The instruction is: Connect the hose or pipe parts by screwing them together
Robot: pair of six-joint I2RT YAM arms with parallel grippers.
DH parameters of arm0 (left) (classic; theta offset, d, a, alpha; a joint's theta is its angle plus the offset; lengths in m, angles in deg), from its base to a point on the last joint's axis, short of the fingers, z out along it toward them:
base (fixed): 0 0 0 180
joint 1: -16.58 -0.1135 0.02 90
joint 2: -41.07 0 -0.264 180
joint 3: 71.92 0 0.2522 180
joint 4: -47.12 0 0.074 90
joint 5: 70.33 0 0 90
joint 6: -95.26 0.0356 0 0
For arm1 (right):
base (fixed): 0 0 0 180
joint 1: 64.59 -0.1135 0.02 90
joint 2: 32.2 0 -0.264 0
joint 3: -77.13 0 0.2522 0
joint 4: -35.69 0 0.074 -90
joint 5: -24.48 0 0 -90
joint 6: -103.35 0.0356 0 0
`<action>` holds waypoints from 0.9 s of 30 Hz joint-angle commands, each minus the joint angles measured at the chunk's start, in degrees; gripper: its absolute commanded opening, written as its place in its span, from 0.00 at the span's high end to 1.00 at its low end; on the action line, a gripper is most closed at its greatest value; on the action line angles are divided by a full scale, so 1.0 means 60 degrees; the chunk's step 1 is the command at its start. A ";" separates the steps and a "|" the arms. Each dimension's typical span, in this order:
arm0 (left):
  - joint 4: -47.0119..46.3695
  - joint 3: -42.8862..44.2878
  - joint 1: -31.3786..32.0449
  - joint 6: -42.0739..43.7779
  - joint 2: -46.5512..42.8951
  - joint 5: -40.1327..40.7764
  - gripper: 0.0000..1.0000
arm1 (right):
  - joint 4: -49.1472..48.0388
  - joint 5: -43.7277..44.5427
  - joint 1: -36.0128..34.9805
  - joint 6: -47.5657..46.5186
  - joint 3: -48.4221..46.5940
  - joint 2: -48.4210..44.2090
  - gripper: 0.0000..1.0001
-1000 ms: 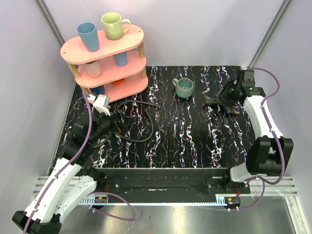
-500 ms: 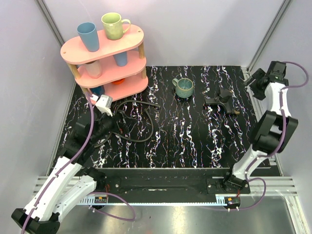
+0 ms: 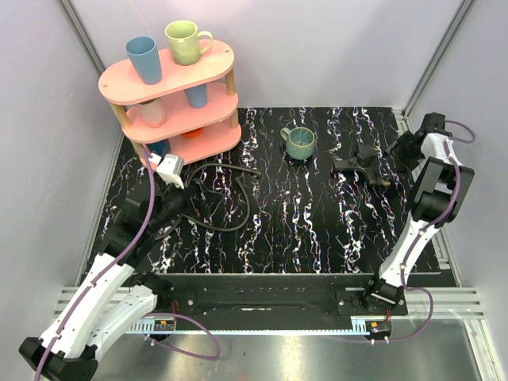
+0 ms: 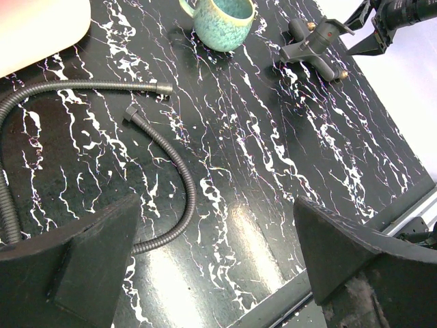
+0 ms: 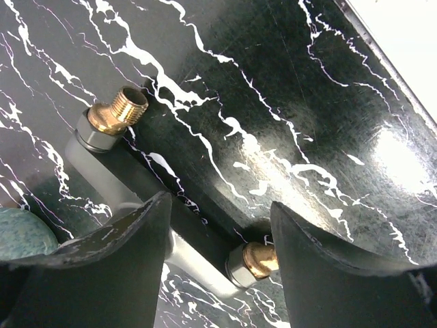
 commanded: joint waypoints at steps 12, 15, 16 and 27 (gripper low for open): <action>-0.0217 0.0168 0.0031 0.0082 -0.0019 -0.0062 0.01 | -0.0624 -0.1300 0.0003 -0.0137 0.2268 -0.1362 0.34; -0.0232 0.0168 0.0031 0.0082 -0.0048 -0.0179 0.01 | -0.0930 -0.1694 -0.0055 -0.0137 0.3117 -0.2109 0.35; -0.0232 0.0168 0.0046 0.0082 -0.0048 -0.0223 0.01 | -0.1048 -0.1841 -0.0099 -0.0152 0.3380 -0.2287 0.35; -0.0276 0.0110 0.0031 0.0067 -0.0268 -0.0179 0.01 | -0.2351 -0.1889 -0.0656 -0.1059 0.5726 -0.4600 0.29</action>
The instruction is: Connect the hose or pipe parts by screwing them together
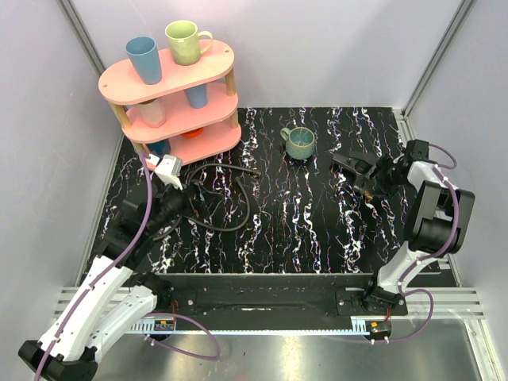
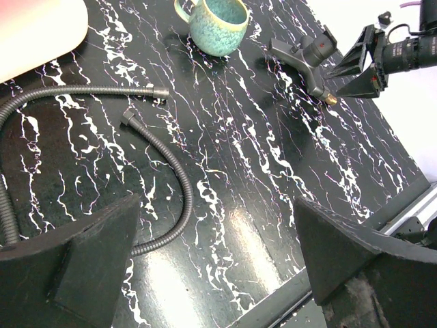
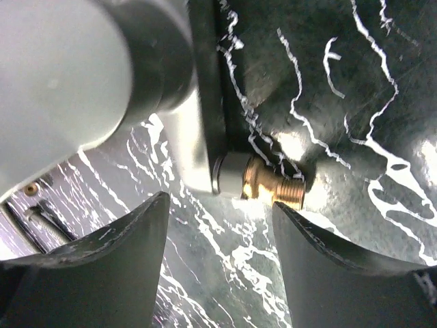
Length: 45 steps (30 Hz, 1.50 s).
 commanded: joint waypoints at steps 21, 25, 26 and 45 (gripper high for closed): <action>-0.0144 0.0110 0.0046 0.0130 -0.0229 0.0589 0.01 | -0.0368 0.2922 -0.1925 -0.1380 -0.0994 0.0524 0.30; -0.0129 0.0124 0.0046 0.0144 -0.0243 0.0647 0.01 | -0.0587 0.3216 -0.2116 -0.1527 -0.0702 0.0393 0.47; -0.0129 0.0124 0.0046 0.0130 -0.0258 0.0677 0.01 | -0.0660 0.3231 -0.2174 -0.1571 -0.0672 0.0320 0.50; -0.0115 0.0124 0.0046 0.0159 -0.0287 0.0633 0.01 | -0.1437 0.5442 -0.3565 -0.0268 -0.0526 -0.0062 0.33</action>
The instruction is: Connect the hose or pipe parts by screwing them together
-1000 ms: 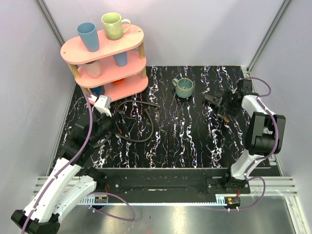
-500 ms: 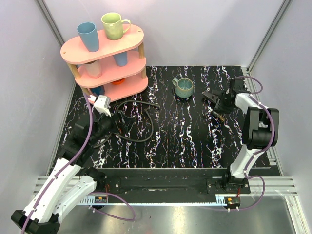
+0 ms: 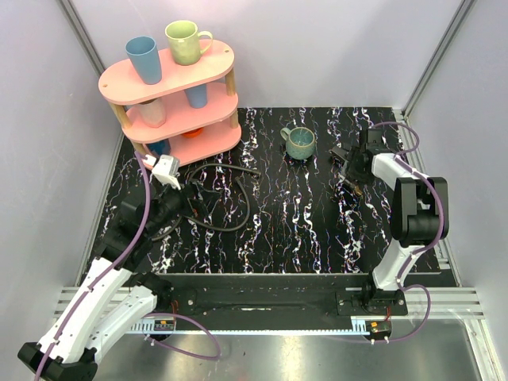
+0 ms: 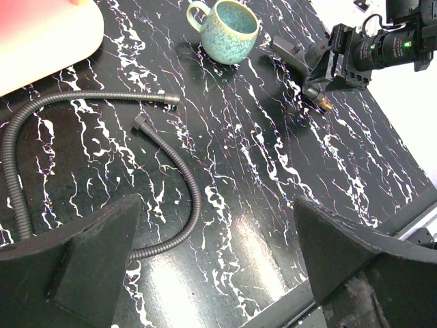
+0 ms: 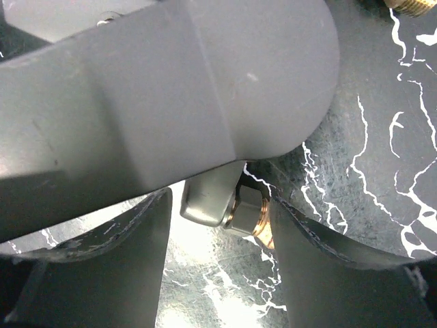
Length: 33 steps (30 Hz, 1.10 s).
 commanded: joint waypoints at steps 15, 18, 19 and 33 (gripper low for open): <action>-0.0126 0.0124 0.0035 0.0137 -0.0178 0.0229 0.01 | -0.0118 0.1527 -0.0753 0.0264 -0.0359 0.0482 0.55; -0.0126 0.0124 0.0021 0.0137 -0.0178 0.0258 0.01 | 0.0101 0.1248 -0.0826 -0.0043 -0.0228 0.0394 0.58; -0.0126 0.0124 0.0021 0.0123 -0.0178 0.0229 0.01 | 0.0146 0.1161 -0.0855 -0.0131 -0.0082 0.0321 0.59; -0.0170 0.0110 0.0021 0.0093 -0.0208 0.0024 0.01 | 0.0732 0.0018 -0.2904 -0.0073 0.2101 -0.2461 0.58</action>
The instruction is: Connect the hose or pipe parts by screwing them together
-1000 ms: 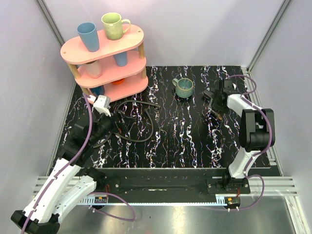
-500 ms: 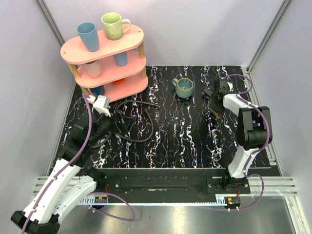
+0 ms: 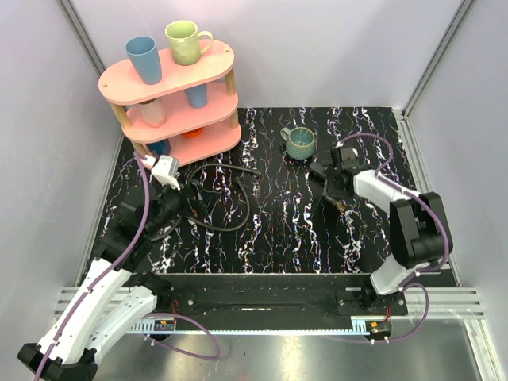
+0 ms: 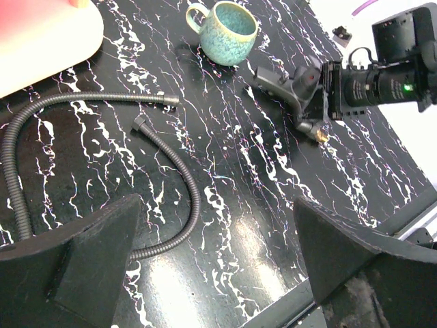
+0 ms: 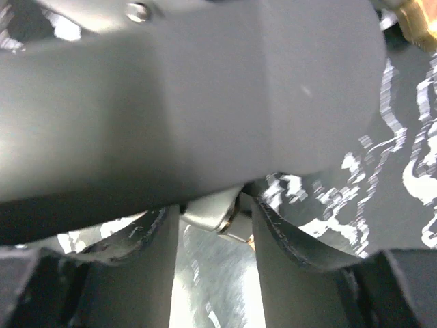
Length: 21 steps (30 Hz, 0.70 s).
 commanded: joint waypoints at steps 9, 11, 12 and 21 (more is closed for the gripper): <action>-0.0166 0.0081 0.0021 0.0093 -0.0208 0.0334 0.01 | 0.1149 -0.0951 -0.3023 0.1091 0.0738 -0.1643 0.57; -0.0137 0.0080 0.0021 0.0064 -0.0237 0.0539 0.01 | 0.1208 -0.0265 -0.3289 0.1312 0.0781 -0.1788 0.56; -0.0093 0.0095 0.0021 0.0049 -0.0223 0.0729 0.01 | 0.1208 0.0015 -0.3378 0.1632 0.0796 -0.1905 0.53; 0.0010 0.0007 0.0021 0.0005 -0.0472 0.1595 0.02 | 0.0930 0.3912 -0.3379 0.3085 0.0797 -0.2595 0.27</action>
